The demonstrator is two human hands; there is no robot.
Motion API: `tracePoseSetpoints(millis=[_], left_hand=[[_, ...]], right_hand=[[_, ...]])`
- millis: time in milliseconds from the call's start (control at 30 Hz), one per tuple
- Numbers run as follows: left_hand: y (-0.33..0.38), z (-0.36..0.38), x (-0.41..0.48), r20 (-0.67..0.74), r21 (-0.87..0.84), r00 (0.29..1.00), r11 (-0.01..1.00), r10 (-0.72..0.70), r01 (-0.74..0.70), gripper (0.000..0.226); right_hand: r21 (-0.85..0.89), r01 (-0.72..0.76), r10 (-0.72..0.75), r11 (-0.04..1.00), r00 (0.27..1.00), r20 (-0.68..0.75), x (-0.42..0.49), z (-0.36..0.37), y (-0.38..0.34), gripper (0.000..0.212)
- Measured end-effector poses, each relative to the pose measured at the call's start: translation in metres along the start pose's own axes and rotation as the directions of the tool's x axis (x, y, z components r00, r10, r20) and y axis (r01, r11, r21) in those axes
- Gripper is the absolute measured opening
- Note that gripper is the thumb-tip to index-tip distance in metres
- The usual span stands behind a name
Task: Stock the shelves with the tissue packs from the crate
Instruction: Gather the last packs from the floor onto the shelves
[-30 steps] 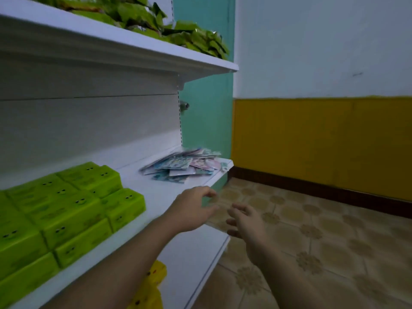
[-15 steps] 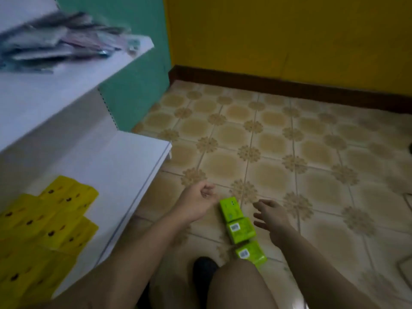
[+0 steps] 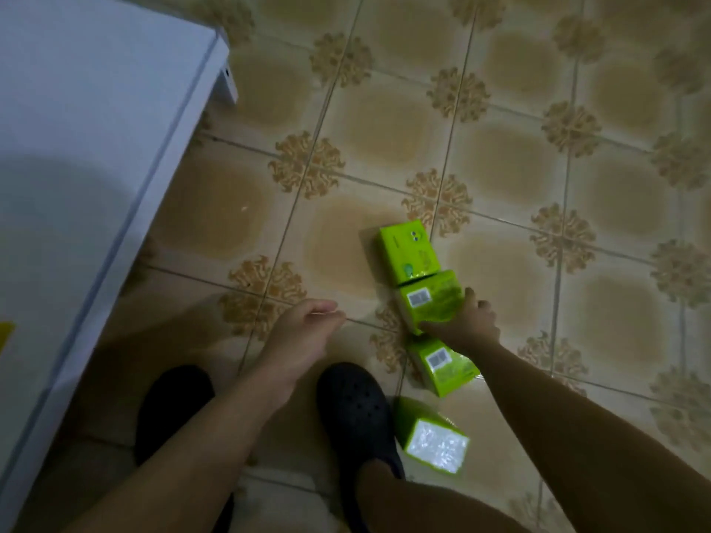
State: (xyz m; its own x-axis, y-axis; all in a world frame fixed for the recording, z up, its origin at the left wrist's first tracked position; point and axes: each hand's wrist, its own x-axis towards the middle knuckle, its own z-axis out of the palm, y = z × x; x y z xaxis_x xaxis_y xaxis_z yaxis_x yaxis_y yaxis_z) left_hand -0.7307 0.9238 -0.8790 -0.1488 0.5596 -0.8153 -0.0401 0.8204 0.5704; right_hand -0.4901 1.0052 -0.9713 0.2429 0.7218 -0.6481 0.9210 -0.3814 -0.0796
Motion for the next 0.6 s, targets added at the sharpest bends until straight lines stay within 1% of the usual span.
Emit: tracePoseSetpoints(millis=[67, 100, 133, 167, 200, 233, 267, 300, 333, 367, 400, 433, 467, 500, 533, 600], left_hand=[[-0.015, -0.002, 0.018, 0.017, -0.005, 0.999, 1.0, -0.028, 0.028, 0.017], [-0.021, -0.003, 0.025, 0.023, -0.004, 0.999, 0.999, -0.035, 0.035, 0.018], [-0.026, -0.004, 0.03, 0.025, -0.004, 0.999, 0.999, -0.035, 0.035, 0.019], [-0.03, -0.007, 0.033, 0.032, 0.001, 0.999, 0.999, -0.032, 0.032, 0.021], [-0.033, -0.01, 0.036, 0.042, 0.009, 0.999, 1.0, -0.027, 0.026, 0.022], [-0.034, -0.013, 0.038, 0.049, 0.016, 0.998, 0.999, -0.029, 0.029, 0.021], [-0.033, -0.017, 0.037, 0.045, 0.022, 0.998, 0.999, -0.037, 0.036, 0.02], [-0.029, -0.02, 0.033, 0.029, 0.031, 0.999, 0.999, -0.04, 0.039, 0.019], [-0.024, -0.023, 0.027, 0.004, 0.037, 0.999, 0.999, -0.033, 0.033, 0.017], [-0.017, -0.025, 0.02, -0.021, 0.045, 1.0, 0.999, -0.018, 0.019, 0.017], [-0.008, -0.027, 0.01, -0.038, 0.052, 0.999, 0.999, 0.001, 0.001, 0.017], [0.001, -0.028, -0.001, -0.043, 0.056, 0.999, 0.998, 0.012, -0.01, 0.018], [0.01, -0.029, -0.013, -0.043, 0.057, 0.999, 0.998, 0.027, -0.024, 0.018], [0.02, -0.03, -0.027, -0.043, 0.058, 0.998, 0.997, 0.048, -0.045, 0.018], [0.029, -0.031, -0.04, -0.047, 0.062, 0.996, 0.996, 0.072, -0.069, 0.018], [0.051, -0.03, -0.071, -0.049, 0.076, 0.99, 0.989, 0.133, -0.129, 0.021]], right_hand=[[-0.094, -0.001, -0.001, 0.996, 1.0, -0.018, 0.021, 0.021, -0.015, 0.132], [-0.126, -0.002, -0.003, 0.992, 0.999, -0.039, 0.028, 0.031, -0.021, 0.134], [-0.146, -0.004, -0.008, 0.989, 0.997, -0.082, 0.035, 0.041, -0.025, 0.133], [-0.142, -0.011, -0.012, 0.99, 0.987, -0.159, 0.038, 0.048, -0.028, 0.13], [-0.133, -0.004, -0.028, 0.991, 0.971, -0.237, 0.04, 0.053, -0.03, 0.128], [-0.11, -0.001, -0.03, 0.994, 0.959, -0.281, 0.037, 0.053, -0.031, 0.126], [-0.087, -0.002, -0.023, 0.996, 0.958, -0.287, 0.031, 0.05, -0.032, 0.123], [-0.024, -0.004, -0.002, 1.0, 0.97, -0.242, 0.028, 0.047, -0.027, 0.121], [0.068, 0.0, 0.013, 0.998, 0.981, -0.195, 0.022, 0.038, -0.026, 0.118], [0.2, -0.005, 0.028, 0.98, 0.993, -0.114, 0.015, 0.024, -0.025, 0.114], [0.399, 0.002, 0.012, 0.917, 0.999, -0.033, 0.006, 0.006, -0.023, 0.104], [0.594, -0.02, -0.025, 0.804, 0.997, 0.067, -0.009, -0.015, -0.021, 0.091], [0.731, -0.059, -0.099, 0.68, 0.98, 0.171, -0.026, -0.035, -0.02, 0.081], [0.817, -0.113, -0.207, 0.566, 0.939, 0.273, -0.043, -0.052, -0.017, 0.079], [0.872, -0.183, -0.299, 0.455, 0.89, 0.343, -0.061, -0.068, -0.013, 0.084], [0.928, -0.26, -0.475, 0.268, 0.802, 0.362, -0.096, -0.1, -0.012, 0.093]])
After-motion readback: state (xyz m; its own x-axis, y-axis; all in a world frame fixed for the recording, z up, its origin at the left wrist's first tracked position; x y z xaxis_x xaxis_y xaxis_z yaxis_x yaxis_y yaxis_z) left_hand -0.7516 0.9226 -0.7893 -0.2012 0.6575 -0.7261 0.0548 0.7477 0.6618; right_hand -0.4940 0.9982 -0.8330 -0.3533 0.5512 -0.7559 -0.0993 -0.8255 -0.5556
